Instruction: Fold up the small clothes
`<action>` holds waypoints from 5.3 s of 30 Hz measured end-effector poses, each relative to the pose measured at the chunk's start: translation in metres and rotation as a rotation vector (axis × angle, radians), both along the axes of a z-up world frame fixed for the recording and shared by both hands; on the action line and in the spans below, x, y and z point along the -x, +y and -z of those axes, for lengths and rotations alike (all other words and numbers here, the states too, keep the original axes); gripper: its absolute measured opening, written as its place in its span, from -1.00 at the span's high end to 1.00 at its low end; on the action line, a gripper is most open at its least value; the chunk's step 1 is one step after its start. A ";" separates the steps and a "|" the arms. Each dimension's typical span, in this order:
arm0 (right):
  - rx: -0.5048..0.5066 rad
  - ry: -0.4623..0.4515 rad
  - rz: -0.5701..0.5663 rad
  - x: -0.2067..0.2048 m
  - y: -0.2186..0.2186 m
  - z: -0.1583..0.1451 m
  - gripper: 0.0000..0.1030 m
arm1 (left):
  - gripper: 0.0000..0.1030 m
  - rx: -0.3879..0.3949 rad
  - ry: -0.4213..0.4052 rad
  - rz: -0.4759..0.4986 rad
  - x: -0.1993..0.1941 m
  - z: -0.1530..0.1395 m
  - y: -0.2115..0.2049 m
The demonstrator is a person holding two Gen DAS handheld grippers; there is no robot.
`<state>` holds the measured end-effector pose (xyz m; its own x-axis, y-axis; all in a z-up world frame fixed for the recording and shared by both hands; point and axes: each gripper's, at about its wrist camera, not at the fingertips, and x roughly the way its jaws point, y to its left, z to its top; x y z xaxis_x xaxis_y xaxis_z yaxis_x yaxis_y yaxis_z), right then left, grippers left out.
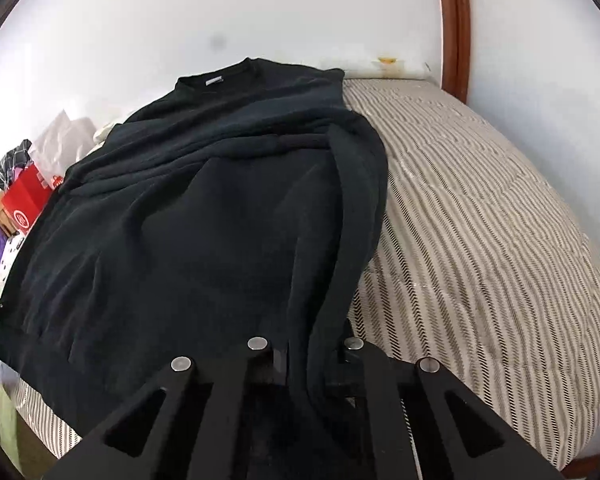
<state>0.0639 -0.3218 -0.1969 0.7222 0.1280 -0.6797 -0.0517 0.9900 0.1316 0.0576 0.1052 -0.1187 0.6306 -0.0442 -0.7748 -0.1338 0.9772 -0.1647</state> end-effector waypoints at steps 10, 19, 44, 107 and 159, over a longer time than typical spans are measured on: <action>-0.081 -0.044 0.022 0.028 -0.010 -0.026 0.87 | 0.87 -0.006 -0.090 0.024 0.032 -0.036 -0.011; -0.074 -0.082 0.021 0.036 -0.013 -0.038 0.87 | 0.87 0.042 -0.137 0.025 0.034 -0.051 -0.011; -0.113 -0.208 0.027 -0.090 -0.010 -0.120 0.86 | 0.87 0.019 -0.233 -0.057 -0.095 -0.108 0.001; -0.155 0.106 0.105 -0.172 -0.058 -0.032 0.06 | -0.01 0.100 0.028 -0.083 -0.161 0.012 0.058; 0.034 0.044 -0.026 -0.007 -0.023 -0.078 0.43 | 0.15 0.062 -0.103 0.030 0.017 -0.037 0.022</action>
